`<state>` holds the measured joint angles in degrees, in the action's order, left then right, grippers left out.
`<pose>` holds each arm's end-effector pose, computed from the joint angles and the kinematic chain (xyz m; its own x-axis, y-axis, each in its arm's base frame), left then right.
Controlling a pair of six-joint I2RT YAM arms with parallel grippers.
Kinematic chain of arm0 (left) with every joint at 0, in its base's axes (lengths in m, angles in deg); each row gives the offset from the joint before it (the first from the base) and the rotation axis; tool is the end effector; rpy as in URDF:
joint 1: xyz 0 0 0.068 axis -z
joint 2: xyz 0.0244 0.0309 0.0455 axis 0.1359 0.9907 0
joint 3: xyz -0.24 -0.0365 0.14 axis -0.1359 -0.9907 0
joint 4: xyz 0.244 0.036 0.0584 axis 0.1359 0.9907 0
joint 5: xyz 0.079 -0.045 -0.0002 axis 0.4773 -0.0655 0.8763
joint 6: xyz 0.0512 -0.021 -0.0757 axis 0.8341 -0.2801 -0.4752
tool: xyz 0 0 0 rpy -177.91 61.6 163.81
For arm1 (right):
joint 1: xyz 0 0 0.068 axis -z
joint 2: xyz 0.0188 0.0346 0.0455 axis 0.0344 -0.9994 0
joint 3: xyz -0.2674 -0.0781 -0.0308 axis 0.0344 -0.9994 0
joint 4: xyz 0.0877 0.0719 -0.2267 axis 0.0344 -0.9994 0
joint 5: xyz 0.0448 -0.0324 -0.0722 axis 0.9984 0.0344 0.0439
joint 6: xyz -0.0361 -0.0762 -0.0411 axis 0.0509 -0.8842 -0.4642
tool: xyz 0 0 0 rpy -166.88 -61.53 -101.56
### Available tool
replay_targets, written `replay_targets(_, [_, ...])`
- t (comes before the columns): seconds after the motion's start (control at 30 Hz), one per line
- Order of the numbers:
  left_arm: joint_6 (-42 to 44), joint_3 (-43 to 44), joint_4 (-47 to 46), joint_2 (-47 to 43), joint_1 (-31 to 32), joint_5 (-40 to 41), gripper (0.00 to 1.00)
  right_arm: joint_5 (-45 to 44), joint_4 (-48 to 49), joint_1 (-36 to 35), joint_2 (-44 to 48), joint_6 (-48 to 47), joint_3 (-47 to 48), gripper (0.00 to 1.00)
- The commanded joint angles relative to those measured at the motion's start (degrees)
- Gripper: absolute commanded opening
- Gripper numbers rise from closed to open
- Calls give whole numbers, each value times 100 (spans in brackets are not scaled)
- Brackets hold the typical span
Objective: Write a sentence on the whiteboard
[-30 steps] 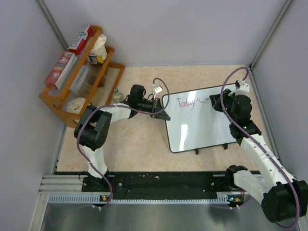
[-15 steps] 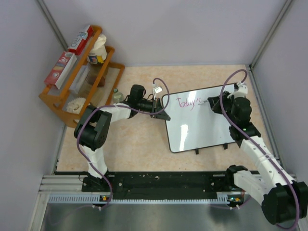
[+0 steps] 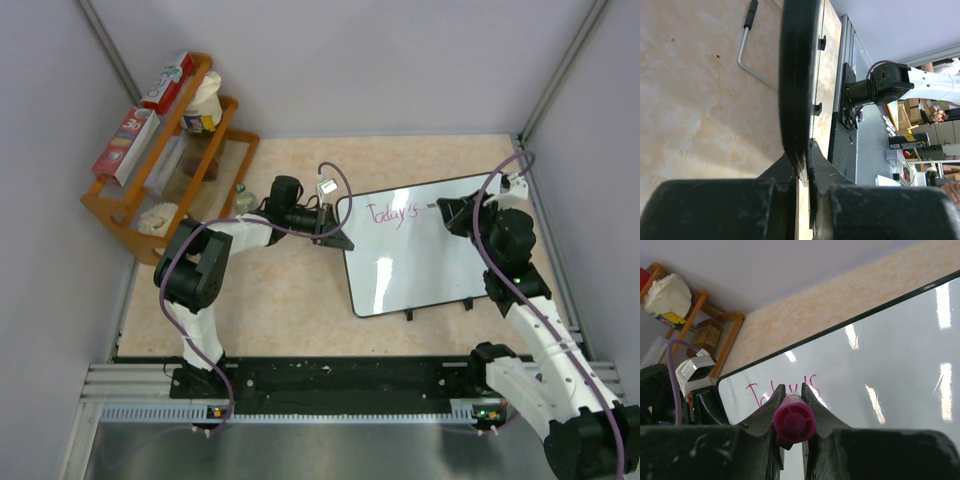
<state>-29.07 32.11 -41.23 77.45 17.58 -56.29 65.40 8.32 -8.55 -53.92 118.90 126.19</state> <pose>0.3332 -0.2433 0.1846 -0.8120 0.1930 -0.5509 0.5783 0.1376 -0.8042 0.2321 0.0478 0.3113 -0.2271 0.5121 -0.8284 -0.1326 0.8264 0.5472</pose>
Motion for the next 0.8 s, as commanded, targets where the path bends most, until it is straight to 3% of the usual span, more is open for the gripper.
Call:
replay_targets(0.0, [658,-192,491,-45,124,-53,0,130,12,217,145,49,190,0])
replay_targets(0.3, [693,-192,535,-71,124,-53,0,482,-50,402,49,23,208,0])
replay_targets(0.77, [711,-201,535,-98,116,-36,0,341,-252,428,84,-205,365,0])
